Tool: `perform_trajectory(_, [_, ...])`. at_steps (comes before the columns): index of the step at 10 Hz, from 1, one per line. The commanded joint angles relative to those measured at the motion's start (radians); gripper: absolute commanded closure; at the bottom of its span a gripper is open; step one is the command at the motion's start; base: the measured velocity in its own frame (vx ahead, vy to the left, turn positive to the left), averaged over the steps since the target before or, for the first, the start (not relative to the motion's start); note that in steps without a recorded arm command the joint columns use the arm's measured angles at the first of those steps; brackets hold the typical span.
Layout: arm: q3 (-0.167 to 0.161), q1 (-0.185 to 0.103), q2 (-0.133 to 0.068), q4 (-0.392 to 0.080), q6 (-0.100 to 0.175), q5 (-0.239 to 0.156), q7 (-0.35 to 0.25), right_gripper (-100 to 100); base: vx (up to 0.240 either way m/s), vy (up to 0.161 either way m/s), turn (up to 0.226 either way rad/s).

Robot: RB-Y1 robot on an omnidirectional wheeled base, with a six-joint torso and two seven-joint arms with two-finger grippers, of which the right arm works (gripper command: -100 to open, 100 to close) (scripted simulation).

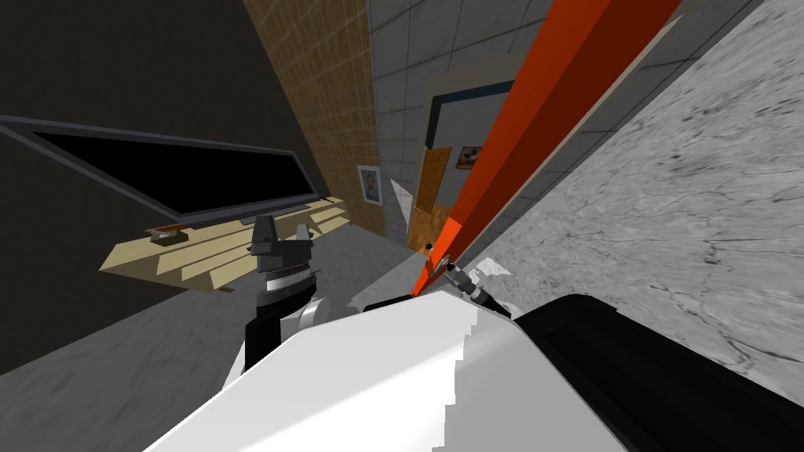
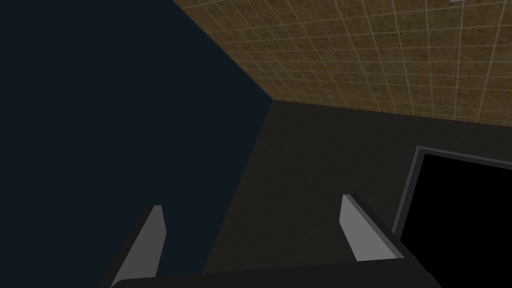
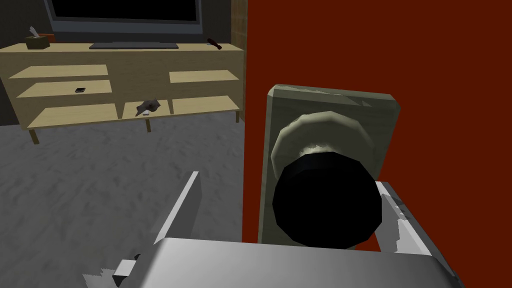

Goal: Pull the door open

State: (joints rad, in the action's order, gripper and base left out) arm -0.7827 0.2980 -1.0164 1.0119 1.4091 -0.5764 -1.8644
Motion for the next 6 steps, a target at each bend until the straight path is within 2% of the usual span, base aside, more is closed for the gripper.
perform_trajectory(1, [-0.024,0.018,0.008,-0.023,0.042,0.014,-0.008,100,0.031,-0.006,0.001])
perform_trajectory(6, [-0.055,0.051,0.002,-0.100,0.152,0.026,-0.028,100,0.026,-0.011,0.001])
